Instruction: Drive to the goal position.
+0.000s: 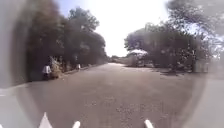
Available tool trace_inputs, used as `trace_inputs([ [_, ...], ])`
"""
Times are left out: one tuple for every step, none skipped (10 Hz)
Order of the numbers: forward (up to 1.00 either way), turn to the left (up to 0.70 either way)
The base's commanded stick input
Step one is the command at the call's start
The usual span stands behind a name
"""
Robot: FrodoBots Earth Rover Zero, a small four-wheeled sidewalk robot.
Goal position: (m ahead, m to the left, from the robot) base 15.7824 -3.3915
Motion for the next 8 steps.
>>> trace_inputs([
  [0.85,0.0],
  [0.85,0.0],
  [0.85,0.0],
  [0.85,0.0],
  [0.85,0.0],
  [0.85,0.0],
  [0.85,0.0],
  [0.85,0.0],
])
